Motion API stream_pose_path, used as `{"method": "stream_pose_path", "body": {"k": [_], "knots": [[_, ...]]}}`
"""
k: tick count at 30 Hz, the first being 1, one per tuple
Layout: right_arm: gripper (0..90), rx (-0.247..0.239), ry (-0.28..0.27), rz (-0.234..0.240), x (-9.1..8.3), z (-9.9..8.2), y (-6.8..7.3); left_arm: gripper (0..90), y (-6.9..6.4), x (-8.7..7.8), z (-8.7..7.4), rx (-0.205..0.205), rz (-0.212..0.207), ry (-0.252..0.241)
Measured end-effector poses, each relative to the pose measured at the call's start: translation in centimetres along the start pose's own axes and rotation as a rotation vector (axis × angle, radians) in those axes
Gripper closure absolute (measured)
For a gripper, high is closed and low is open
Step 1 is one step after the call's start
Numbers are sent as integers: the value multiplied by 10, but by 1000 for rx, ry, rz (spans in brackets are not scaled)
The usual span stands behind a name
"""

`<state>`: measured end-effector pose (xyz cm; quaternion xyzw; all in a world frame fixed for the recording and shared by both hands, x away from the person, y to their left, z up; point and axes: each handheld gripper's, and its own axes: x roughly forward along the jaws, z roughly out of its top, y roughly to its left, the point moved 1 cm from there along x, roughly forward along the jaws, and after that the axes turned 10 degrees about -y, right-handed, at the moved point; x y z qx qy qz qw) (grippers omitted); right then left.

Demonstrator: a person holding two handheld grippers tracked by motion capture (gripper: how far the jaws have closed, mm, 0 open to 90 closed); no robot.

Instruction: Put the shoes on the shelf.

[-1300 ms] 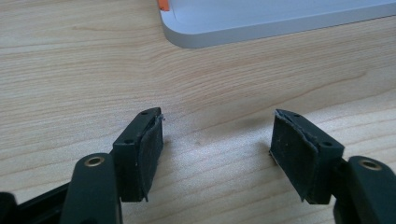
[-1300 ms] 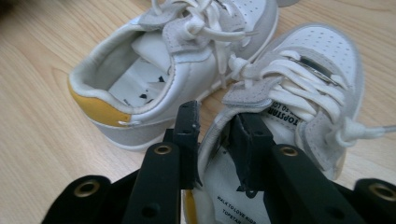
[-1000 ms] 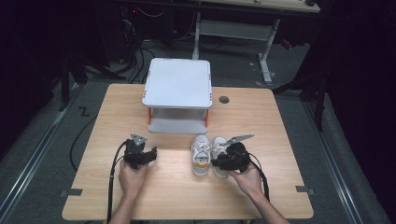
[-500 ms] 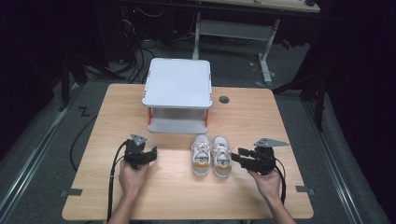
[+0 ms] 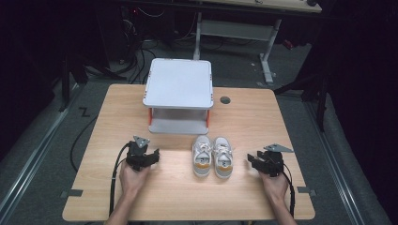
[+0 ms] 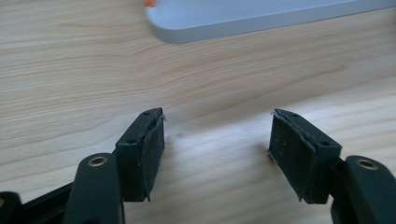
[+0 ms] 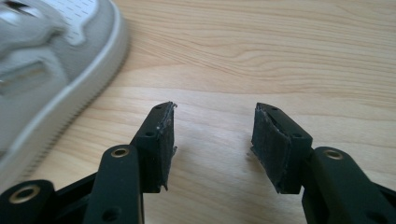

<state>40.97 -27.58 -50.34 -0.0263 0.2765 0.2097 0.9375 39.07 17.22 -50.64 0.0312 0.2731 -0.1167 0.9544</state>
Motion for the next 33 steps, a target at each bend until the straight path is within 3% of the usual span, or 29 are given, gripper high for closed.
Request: {"method": "stream_pose_path", "body": {"k": [1,4,5,6,7,8,9,15,19,25,33], "knots": [[482,-9,7,-28,2,-2,-1,361,-10,-7,5,12,-30,-17],[475,-16,-5,-57,3,-2,-2,361,-19,-14,12,24,-63,-40],[469,-17,-3,-61,4,-2,-2,360,-30,-22,19,17,-98,-57],[469,-17,-3,-61,4,-2,-2,359,-30,-22,19,17,-98,-57],[455,-18,0,-65,5,-2,-2,355,-40,-30,25,-10,-143,-64],[455,-18,0,-65,5,-2,-2,352,-40,-30,25,-10,-143,-64],[446,-36,4,-71,5,-1,-1,349,-53,-36,30,-30,-196,-61],[429,-55,8,-71,6,-2,1,355,-104,-49,44,-31,-304,-58],[428,-54,7,-68,6,-2,1,352,-132,-47,53,-27,-360,-16],[423,-55,8,-67,6,-2,1,332,-158,-33,55,-23,-350,61],[421,-54,8,-67,6,-2,1,373,-170,-18,57,-45,-308,120]]}}
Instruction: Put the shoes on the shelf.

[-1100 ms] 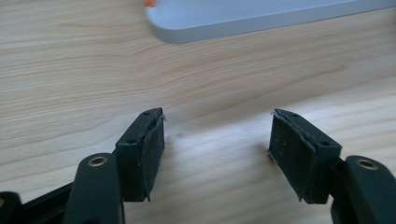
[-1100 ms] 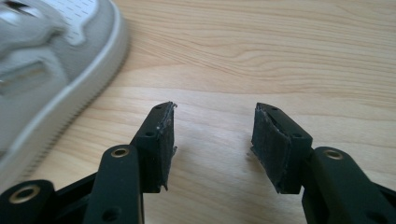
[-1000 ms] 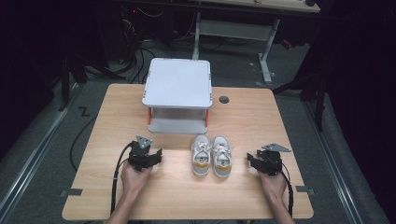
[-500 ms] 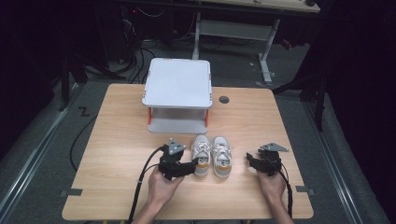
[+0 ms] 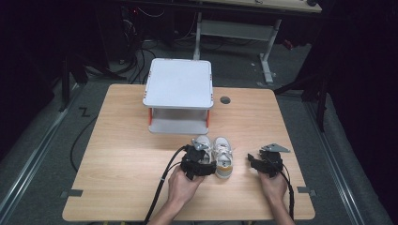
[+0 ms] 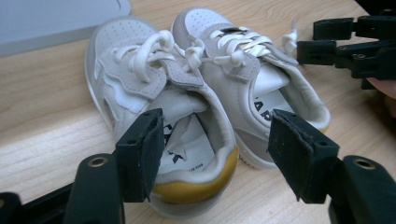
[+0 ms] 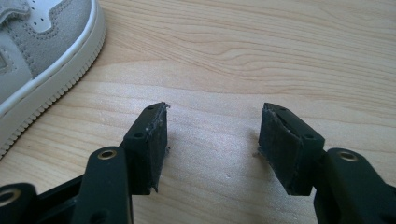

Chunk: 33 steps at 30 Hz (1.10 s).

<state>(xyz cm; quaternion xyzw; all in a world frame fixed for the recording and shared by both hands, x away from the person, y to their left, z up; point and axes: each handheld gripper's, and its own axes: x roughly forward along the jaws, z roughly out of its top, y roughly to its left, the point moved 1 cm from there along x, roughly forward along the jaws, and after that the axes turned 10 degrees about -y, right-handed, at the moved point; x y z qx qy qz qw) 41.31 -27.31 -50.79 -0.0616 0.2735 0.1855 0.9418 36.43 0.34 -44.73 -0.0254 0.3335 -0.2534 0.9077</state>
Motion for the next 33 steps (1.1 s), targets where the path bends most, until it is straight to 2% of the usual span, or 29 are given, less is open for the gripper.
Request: {"method": "stream_pose_path", "body": {"k": [6,10,15,17,19,21,24,26,27,33], "knots": [[422,-1,0,0,0,0,0,385,-2,12,5,-43,-3,18],[422,-1,0,-1,0,0,0,386,-3,18,9,-55,-6,32],[422,-2,0,-2,0,0,0,392,-6,22,12,-53,3,40],[422,-2,0,-4,0,0,0,393,-8,25,12,-41,17,47],[422,-2,0,-5,0,0,-1,430,-10,29,10,-4,38,50],[422,-2,1,-4,0,0,-1,450,-11,33,8,28,42,41],[422,0,2,-5,0,0,-1,511,-12,34,9,45,27,54],[422,0,2,-6,0,0,-1,634,-12,34,9,47,13,68],[422,0,2,-5,0,0,-1,670,-15,36,9,98,35,83],[422,2,0,-5,0,0,-1,694,-14,36,9,107,28,82]]}}
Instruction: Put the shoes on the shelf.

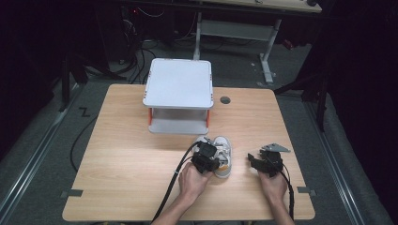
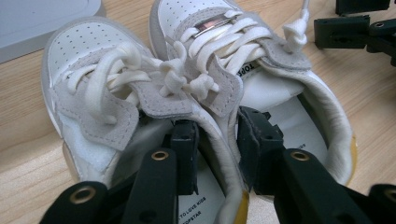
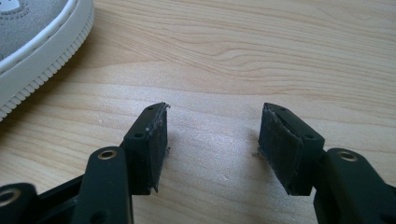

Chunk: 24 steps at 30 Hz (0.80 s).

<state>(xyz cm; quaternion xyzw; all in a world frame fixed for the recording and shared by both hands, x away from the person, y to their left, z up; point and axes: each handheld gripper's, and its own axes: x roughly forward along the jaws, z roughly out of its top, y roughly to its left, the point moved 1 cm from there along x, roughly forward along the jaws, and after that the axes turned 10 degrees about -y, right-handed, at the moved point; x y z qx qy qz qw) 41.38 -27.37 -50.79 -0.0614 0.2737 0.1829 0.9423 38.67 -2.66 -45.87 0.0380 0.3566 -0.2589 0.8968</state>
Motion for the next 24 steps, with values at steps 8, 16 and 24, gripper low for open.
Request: {"method": "stream_pose_path", "body": {"k": [8,16,24], "knots": [[422,0,1,-1,0,0,0,788,6,-3,-3,-21,-32,-30],[410,-3,1,1,0,0,0,810,9,-6,-6,-16,-64,-60],[407,-4,1,2,0,0,1,810,15,-16,-10,-3,-107,-78]]}}
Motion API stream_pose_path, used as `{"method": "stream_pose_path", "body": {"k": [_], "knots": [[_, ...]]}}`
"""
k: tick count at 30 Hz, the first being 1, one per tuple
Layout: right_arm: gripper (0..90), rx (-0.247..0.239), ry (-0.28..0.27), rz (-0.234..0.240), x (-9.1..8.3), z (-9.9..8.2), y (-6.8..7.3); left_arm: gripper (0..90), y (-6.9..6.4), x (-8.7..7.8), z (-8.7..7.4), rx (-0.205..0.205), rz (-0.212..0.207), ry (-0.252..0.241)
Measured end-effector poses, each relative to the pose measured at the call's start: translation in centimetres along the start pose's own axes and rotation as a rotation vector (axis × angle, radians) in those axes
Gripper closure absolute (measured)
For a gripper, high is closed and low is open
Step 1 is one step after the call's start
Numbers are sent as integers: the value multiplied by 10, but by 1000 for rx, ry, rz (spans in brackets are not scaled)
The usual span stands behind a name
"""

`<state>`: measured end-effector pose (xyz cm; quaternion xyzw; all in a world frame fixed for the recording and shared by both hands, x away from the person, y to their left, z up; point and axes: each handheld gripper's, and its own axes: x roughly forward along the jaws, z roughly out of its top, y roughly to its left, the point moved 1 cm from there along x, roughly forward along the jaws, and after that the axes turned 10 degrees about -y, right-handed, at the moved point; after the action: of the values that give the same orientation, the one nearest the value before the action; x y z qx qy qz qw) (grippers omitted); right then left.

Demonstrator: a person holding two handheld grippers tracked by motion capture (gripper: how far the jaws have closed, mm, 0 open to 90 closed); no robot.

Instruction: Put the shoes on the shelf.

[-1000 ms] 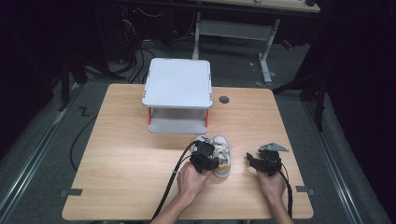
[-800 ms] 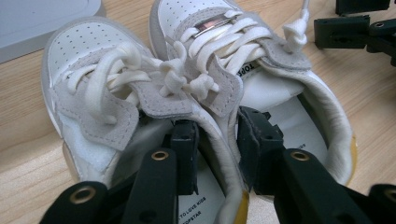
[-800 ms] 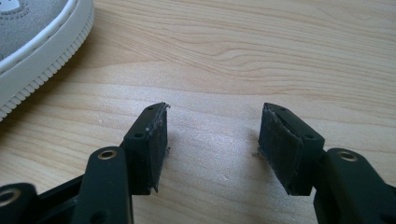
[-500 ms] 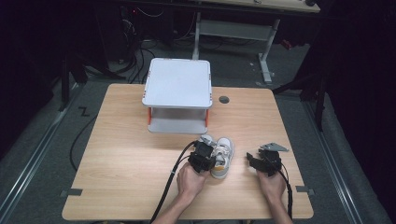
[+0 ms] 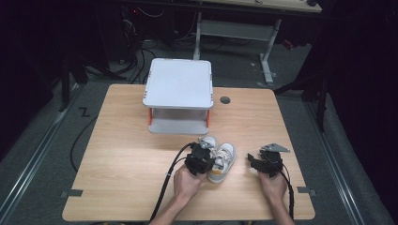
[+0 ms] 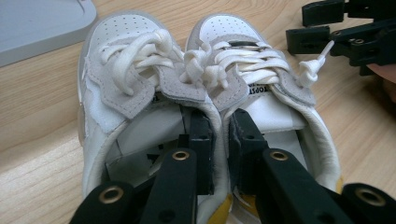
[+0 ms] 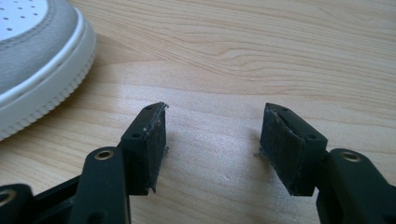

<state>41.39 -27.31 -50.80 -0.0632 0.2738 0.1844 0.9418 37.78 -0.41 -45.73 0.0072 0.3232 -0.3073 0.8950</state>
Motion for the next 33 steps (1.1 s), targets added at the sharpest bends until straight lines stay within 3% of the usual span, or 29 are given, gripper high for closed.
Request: {"method": "stream_pose_path", "body": {"k": [3,22,33], "knots": [[407,0,0,0,0,0,0,808,3,-9,-2,-1,-11,-29],[373,-1,4,1,0,0,0,808,27,-46,0,-2,-33,-80],[361,1,5,-2,0,0,0,809,52,-59,7,-2,30,-83]]}}
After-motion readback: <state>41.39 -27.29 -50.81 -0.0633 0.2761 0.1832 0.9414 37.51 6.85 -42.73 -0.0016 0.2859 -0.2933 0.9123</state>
